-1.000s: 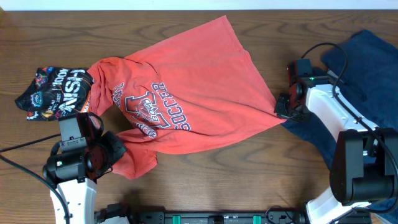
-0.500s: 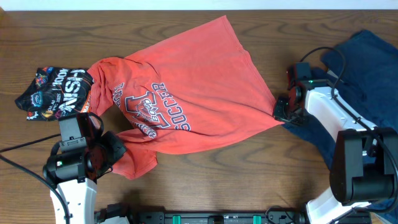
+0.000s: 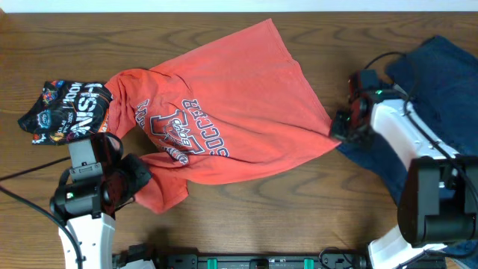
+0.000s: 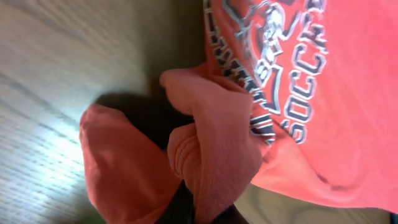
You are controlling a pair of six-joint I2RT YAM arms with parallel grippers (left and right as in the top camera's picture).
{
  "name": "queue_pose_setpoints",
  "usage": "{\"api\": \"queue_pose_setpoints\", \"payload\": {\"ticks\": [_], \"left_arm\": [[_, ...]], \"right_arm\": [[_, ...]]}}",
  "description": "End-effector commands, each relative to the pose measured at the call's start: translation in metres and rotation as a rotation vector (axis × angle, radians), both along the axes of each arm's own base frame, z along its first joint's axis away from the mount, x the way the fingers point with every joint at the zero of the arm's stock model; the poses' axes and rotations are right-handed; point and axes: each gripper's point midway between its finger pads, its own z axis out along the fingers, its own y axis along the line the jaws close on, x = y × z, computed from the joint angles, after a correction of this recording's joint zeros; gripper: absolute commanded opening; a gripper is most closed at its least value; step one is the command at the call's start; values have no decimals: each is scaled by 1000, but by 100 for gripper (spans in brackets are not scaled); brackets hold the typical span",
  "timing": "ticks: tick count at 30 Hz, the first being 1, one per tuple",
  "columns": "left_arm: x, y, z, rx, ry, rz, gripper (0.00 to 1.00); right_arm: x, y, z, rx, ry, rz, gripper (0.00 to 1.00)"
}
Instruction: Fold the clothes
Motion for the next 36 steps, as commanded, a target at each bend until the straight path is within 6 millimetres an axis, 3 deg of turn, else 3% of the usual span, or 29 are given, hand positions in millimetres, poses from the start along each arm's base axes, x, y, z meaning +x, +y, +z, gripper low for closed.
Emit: {"api": "queue_pose_setpoints", "payload": {"ticks": [1, 5, 9, 16, 20, 23, 27, 31, 36], "left_arm": [[25, 2, 47, 23, -127, -49, 6], [50, 8, 106, 69, -234, -78, 6], [63, 11, 158, 93, -287, -94, 6], [61, 11, 250, 164, -433, -129, 6], [54, 9, 305, 209, -578, -125, 6], [49, 8, 327, 228, -641, -123, 6], [54, 9, 327, 228, -641, -123, 6], [75, 14, 303, 199, -545, -128, 6], [125, 15, 259, 169, -416, -186, 6]], "right_arm": [[44, -14, 95, 49, -264, -3, 1], [50, -36, 191, 42, -458, -15, 1], [32, -51, 267, -7, -606, 2, 1], [-4, -65, 372, -79, -870, -17, 1], [-25, -70, 420, -132, -1003, -15, 1], [-29, -69, 432, -160, -1035, 15, 1], [-24, -70, 416, -165, -971, 37, 1], [-4, -74, 381, -141, -843, 47, 1], [36, -70, 329, -107, -691, 122, 1]]}}
